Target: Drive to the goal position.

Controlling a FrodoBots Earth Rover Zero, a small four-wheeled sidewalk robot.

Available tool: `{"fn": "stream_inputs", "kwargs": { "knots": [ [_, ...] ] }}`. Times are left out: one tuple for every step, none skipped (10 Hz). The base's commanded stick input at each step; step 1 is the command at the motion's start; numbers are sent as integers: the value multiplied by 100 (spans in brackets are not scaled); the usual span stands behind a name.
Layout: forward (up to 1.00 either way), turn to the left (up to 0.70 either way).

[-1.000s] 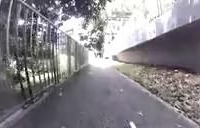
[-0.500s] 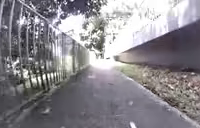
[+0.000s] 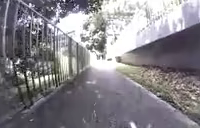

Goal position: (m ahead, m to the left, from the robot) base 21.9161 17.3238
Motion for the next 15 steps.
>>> {"fn": "stream_inputs", "kwargs": {
  "knots": [
    [100, 0],
    [100, -25],
    [100, -33],
    [100, -40],
    [100, -28],
    [100, -15],
    [100, -3],
    [100, 0],
    [100, 0],
    [100, 0],
    [100, 0],
    [100, 0],
    [100, 0],
    [100, -8],
    [100, -39]
  ]
}}
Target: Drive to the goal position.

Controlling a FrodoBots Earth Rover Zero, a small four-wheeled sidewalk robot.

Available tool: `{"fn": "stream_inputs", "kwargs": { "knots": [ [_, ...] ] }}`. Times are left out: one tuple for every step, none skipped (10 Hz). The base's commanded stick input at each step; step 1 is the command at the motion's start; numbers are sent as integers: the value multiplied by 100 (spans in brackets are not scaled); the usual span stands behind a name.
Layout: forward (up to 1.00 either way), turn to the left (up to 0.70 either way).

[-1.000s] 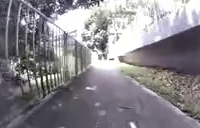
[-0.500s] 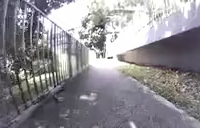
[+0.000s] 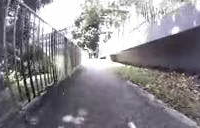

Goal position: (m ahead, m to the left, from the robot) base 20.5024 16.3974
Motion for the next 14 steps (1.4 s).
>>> {"fn": "stream_inputs", "kwargs": {
  "knots": [
    [100, -33],
    [100, 0],
    [100, 0],
    [100, 0],
    [100, 0],
    [100, 0],
    [100, 0],
    [100, 0],
    [100, 0],
    [100, 0],
    [100, 0],
    [100, 0],
    [100, 0],
    [100, 0]
  ]
}}
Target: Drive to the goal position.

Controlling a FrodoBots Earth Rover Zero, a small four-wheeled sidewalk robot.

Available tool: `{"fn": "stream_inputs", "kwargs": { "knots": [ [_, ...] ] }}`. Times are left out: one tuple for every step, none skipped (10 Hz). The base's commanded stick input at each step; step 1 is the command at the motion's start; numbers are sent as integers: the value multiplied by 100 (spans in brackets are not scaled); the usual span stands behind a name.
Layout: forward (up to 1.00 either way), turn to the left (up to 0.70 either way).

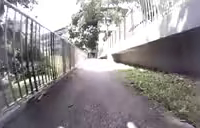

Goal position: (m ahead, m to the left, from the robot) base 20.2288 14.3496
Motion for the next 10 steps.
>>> {"fn": "stream_inputs", "kwargs": {
  "knots": [
    [100, 0],
    [100, 0],
    [100, 0],
    [100, 0],
    [100, 0],
    [100, 0],
    [100, 0],
    [100, 0],
    [100, 0],
    [100, 0]
  ]
}}
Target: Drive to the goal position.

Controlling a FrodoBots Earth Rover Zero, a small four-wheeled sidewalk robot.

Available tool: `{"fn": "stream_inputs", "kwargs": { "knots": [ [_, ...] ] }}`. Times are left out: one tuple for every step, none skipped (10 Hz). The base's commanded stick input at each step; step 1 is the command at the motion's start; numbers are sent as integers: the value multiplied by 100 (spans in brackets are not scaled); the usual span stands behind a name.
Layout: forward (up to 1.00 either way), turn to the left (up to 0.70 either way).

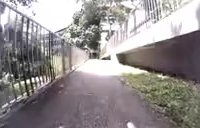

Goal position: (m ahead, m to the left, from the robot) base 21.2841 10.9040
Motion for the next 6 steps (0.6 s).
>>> {"fn": "stream_inputs", "kwargs": {
  "knots": [
    [100, 0],
    [100, 0],
    [100, 0],
    [100, 0],
    [100, 0],
    [100, 0]
  ]
}}
